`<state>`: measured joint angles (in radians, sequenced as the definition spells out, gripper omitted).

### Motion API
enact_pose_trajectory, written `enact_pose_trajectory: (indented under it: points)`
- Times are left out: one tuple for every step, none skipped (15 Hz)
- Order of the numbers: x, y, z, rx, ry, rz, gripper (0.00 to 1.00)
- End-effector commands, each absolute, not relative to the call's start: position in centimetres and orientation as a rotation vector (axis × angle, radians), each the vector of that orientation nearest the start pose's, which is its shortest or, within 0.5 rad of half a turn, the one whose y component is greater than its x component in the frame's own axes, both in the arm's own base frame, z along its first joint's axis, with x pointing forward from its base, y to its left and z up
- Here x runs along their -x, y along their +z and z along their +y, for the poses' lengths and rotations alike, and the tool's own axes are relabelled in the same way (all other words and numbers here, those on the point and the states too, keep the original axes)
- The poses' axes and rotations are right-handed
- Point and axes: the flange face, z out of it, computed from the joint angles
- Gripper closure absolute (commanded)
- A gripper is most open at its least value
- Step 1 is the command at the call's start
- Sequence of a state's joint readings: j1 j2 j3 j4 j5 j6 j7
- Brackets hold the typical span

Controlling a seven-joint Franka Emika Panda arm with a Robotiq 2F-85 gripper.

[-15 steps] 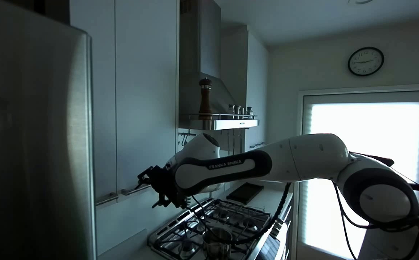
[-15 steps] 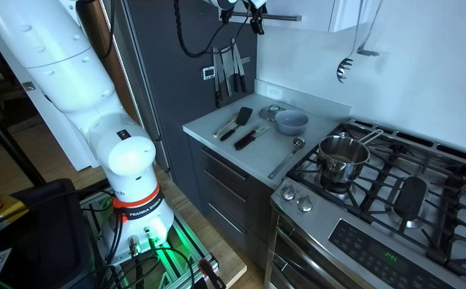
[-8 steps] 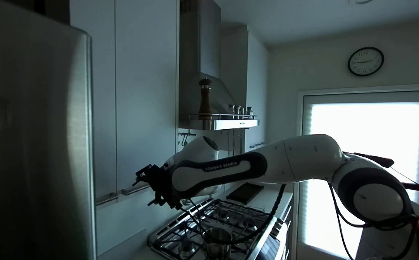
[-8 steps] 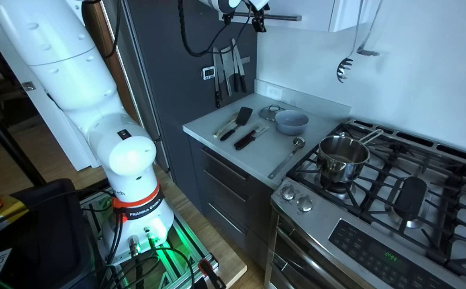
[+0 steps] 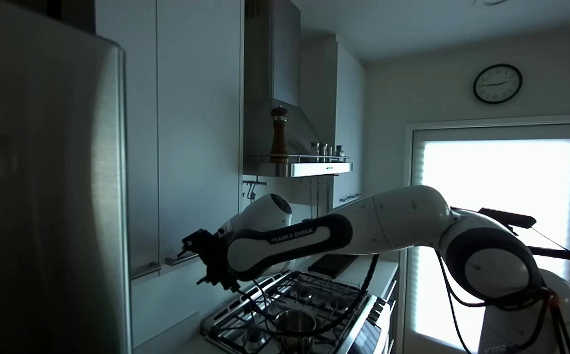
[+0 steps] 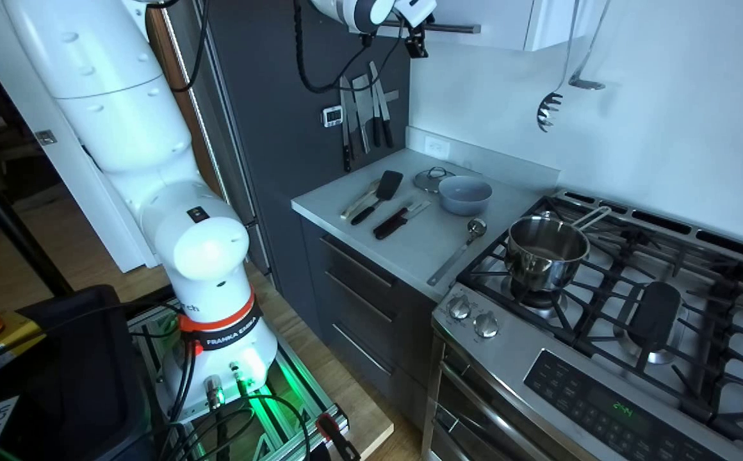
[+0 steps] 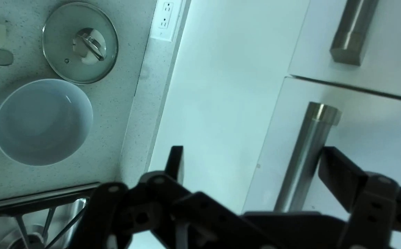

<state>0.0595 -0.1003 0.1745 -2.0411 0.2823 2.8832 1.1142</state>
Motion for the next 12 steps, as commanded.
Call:
enact_pose_trajectory:
  points:
    - [-56.80,59.56,11.64,1.935,-0.773,1.284,0.00]
    - [-56.81,59.51,11.58,1.933,-0.771,1.301,0.00]
    - [-56.84,59.36,11.34,1.934,-0.777,1.325,0.00]
    - [-56.84,59.27,11.14,1.939,-0.775,1.348,0.00]
    - [-56.82,59.13,10.98,1.950,-0.773,1.368,0.00]
    - [-56.74,58.95,10.81,1.968,-0.772,1.391,0.00]
    - [-56.70,58.86,10.71,1.981,-0.776,1.408,0.00]
    - [-56.70,58.93,10.78,1.990,-0.772,1.421,0.00]
    - [-56.71,59.01,10.89,2.001,-0.764,1.435,0.00]
    - [-56.72,59.09,11.15,2.012,-0.748,1.442,0.00]
    - [-56.68,59.10,11.41,2.029,-0.728,1.445,0.00]
    - [-56.62,59.12,11.61,2.058,-0.702,1.438,0.00]
